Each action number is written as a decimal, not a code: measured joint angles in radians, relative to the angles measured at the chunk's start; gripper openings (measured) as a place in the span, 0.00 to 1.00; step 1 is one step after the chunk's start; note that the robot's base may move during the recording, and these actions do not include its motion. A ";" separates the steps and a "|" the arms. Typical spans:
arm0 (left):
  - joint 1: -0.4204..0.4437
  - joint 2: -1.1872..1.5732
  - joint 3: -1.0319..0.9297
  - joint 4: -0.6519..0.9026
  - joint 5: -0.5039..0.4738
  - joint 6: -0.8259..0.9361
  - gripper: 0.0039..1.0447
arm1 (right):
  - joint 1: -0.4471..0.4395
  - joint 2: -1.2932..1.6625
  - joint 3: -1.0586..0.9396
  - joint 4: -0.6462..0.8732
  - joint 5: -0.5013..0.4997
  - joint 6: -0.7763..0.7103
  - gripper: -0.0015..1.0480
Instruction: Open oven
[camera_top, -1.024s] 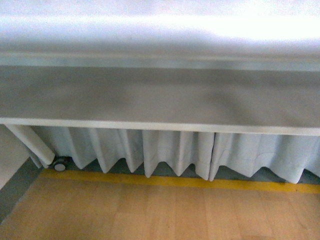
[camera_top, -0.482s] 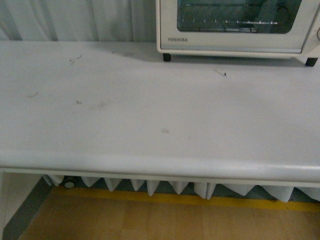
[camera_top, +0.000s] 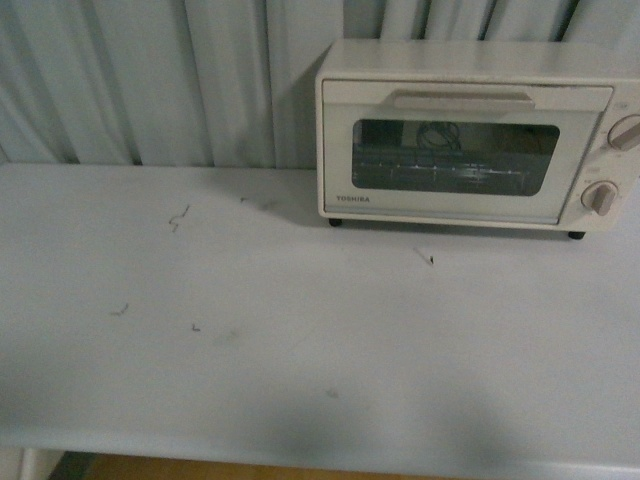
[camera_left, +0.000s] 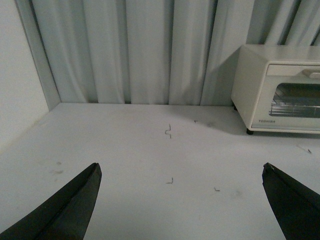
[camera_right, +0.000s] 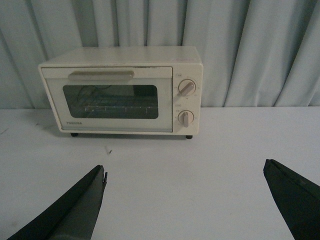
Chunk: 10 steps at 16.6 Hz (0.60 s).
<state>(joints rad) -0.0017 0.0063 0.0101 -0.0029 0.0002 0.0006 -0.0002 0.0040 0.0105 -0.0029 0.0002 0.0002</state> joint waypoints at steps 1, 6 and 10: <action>0.000 0.000 0.000 0.003 -0.001 -0.001 0.94 | 0.000 0.000 0.000 0.004 0.000 -0.001 0.94; 0.000 0.000 0.000 0.000 -0.001 0.000 0.94 | 0.000 0.000 0.000 -0.001 0.000 -0.001 0.94; 0.000 0.000 0.000 -0.001 0.000 0.000 0.94 | 0.000 0.000 0.000 -0.001 0.000 -0.001 0.94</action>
<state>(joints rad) -0.0017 0.0063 0.0105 -0.0036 -0.0002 0.0002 -0.0002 0.0040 0.0105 -0.0040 0.0002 -0.0006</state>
